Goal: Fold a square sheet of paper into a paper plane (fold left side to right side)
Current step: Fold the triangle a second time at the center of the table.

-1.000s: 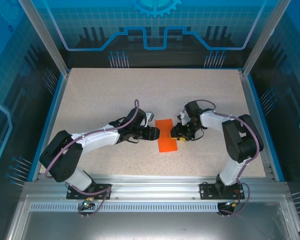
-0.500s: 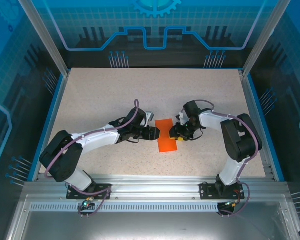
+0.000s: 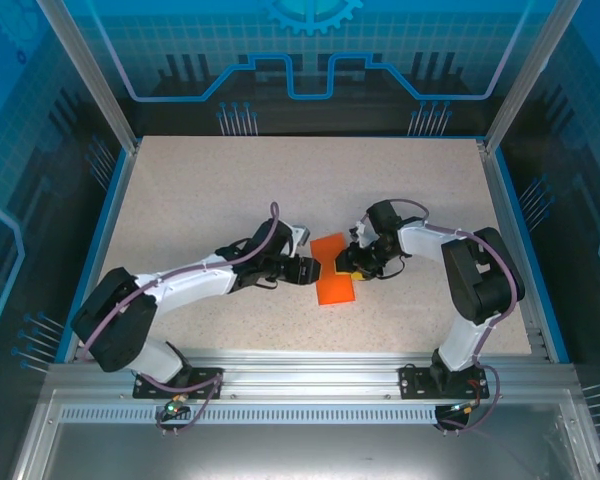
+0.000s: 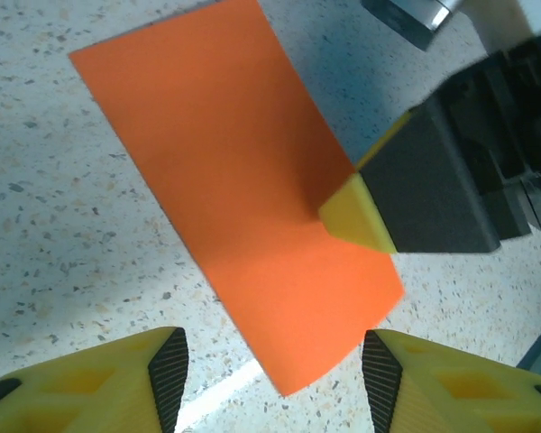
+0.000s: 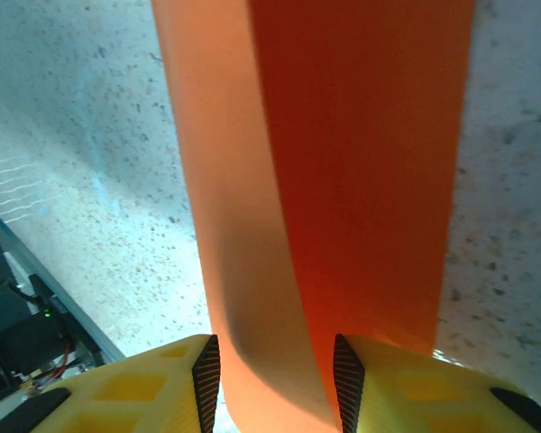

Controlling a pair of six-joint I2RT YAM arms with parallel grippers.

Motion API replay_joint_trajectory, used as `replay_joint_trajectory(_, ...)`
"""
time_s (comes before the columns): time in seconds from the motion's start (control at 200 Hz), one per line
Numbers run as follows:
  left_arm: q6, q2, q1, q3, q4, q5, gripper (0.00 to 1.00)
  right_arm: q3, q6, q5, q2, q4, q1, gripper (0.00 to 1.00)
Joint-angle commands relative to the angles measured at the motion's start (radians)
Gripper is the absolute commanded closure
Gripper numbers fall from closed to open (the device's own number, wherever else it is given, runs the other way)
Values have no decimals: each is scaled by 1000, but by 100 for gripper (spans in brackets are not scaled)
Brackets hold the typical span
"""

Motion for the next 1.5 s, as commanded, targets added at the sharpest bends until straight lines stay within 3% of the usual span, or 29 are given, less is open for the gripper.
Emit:
replay_joint_trajectory(0.0,99,-44,-70,-18,15,-42,41,8,39,-64,-24,12,-8,59)
replay_joint_trajectory(0.22,176,-1,-228,30,-33,-193,40,24,79,-107,-52,-21,-26,60)
replay_joint_trajectory(0.74,212,190,-367,192,-85,-363,27,21,140,-157,-98,-35,-27,60)
replay_joint_trajectory(1.09,162,321,-407,319,-219,-543,27,7,179,-171,-87,-9,-24,61)
replay_joint_trajectory(1.265,154,362,-409,360,-251,-569,31,12,175,-167,-81,-14,-20,62)
replay_joint_trajectory(1.496,156,342,-410,350,-241,-557,49,27,145,-131,-75,-54,-19,62)
